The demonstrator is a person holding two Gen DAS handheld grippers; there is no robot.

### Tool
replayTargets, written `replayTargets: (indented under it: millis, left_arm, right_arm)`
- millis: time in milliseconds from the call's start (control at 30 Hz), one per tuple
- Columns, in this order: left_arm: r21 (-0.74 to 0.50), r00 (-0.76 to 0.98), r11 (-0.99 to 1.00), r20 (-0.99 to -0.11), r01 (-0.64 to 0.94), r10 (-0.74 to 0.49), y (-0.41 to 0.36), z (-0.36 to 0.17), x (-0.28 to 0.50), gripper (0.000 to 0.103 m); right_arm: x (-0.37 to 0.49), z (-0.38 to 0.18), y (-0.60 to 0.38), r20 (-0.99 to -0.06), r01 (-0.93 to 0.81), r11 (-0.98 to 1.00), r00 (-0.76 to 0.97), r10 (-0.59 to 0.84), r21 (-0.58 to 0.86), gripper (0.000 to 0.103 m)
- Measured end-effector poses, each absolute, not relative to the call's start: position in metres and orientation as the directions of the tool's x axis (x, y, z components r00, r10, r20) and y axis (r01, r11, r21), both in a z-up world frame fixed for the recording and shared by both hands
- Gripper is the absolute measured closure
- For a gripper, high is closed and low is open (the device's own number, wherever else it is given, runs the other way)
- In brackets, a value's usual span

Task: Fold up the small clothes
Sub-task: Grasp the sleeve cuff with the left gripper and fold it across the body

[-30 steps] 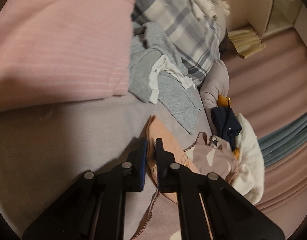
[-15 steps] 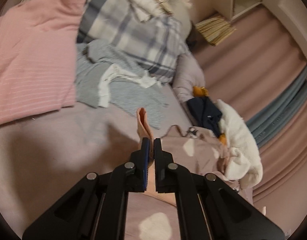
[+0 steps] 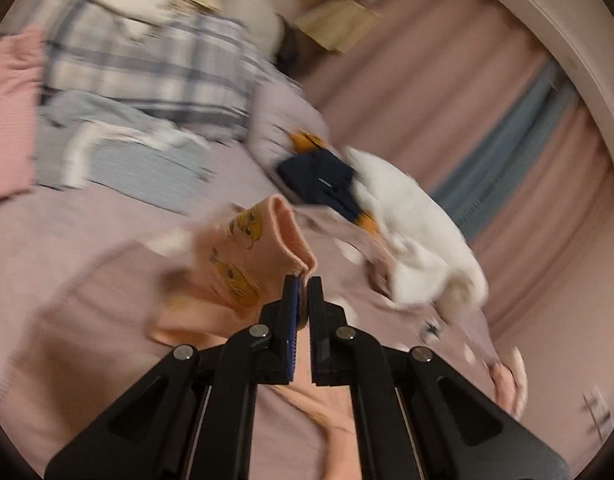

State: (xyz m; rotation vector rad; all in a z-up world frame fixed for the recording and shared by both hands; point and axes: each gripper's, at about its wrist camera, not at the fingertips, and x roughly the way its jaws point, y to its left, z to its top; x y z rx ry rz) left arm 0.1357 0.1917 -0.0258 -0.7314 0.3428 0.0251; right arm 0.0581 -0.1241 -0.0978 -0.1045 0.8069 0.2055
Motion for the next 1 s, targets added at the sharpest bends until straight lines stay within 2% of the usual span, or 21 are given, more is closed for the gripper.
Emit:
replayTargets:
  millis: [133, 300, 467, 600, 667, 733, 833, 867, 900, 933, 967, 1000]
  left_arm:
    - [-0.62, 0.926, 0.781, -0.337, -0.081, -0.171, 0.138, -0.018, 0.154, 0.1]
    - [-0.594, 0.907, 0.804, -0.35, -0.022, -0.234, 0.08, -0.012, 0.17, 0.1]
    - [-0.569, 0.883, 0.822, -0.37, 0.032, -0.29, 0.02, -0.007, 0.184, 0.103]
    - [-0.462, 0.84, 0.882, -0.436, 0.099, -0.323, -0.06, -0.005, 0.206, 0.102]
    - [-0.456, 0.801, 0.884, -0.488, 0.105, -0.347, -0.086, -0.019, 0.208, 0.102]
    - [-0.451, 0.8, 0.885, -0.484, 0.118, -0.353, -0.097, -0.027, 0.197, 0.101]
    - [-0.404, 0.793, 0.91, -0.523, 0.093, -0.313, -0.091, -0.035, 0.19, 0.081]
    - [-0.41, 0.788, 0.909, -0.532, 0.082, -0.31, -0.085, -0.038, 0.188, 0.065]
    - [-0.425, 0.785, 0.902, -0.535, 0.071, -0.314, -0.073, -0.04, 0.185, 0.043]
    - [-0.449, 0.781, 0.892, -0.537, 0.056, -0.319, -0.057, -0.041, 0.181, 0.03]
    - [-0.474, 0.786, 0.88, -0.529, 0.038, -0.32, -0.04, -0.043, 0.175, 0.013]
    - [-0.493, 0.794, 0.87, -0.519, 0.024, -0.317, -0.03, -0.044, 0.169, 0.007]
  right_arm:
    - [0.05, -0.092, -0.145, -0.711, -0.202, 0.978, 0.695, 0.106, -0.052, 0.0]
    - [0.033, -0.084, -0.185, -0.7, -0.161, 0.987, 0.707, 0.101, -0.021, 0.0]
    - [0.022, -0.077, -0.238, -0.673, -0.059, 0.998, 0.739, 0.029, -0.021, 0.0]
    - [0.021, -0.068, -0.276, -0.68, 0.025, 0.999, 0.733, -0.004, 0.02, 0.0]
    - [0.017, -0.061, -0.288, -0.661, 0.063, 0.997, 0.75, -0.017, 0.045, 0.0]
    - [0.012, -0.053, -0.299, -0.635, 0.071, 0.994, 0.773, -0.006, 0.078, 0.0]
    - [0.011, -0.052, -0.311, -0.63, 0.098, 0.99, 0.776, -0.011, 0.104, 0.0]
    - [0.012, -0.054, -0.314, -0.641, 0.115, 0.987, 0.767, -0.018, 0.109, 0.0]
    - [0.016, -0.057, -0.318, -0.652, 0.126, 0.986, 0.758, -0.023, 0.112, 0.0]
    - [0.017, -0.059, -0.32, -0.664, 0.136, 0.984, 0.748, -0.025, 0.115, 0.0]
    - [0.019, -0.063, -0.32, -0.677, 0.142, 0.983, 0.735, -0.025, 0.118, 0.0]
    - [0.02, -0.066, -0.319, -0.69, 0.14, 0.983, 0.724, -0.017, 0.122, 0.0]
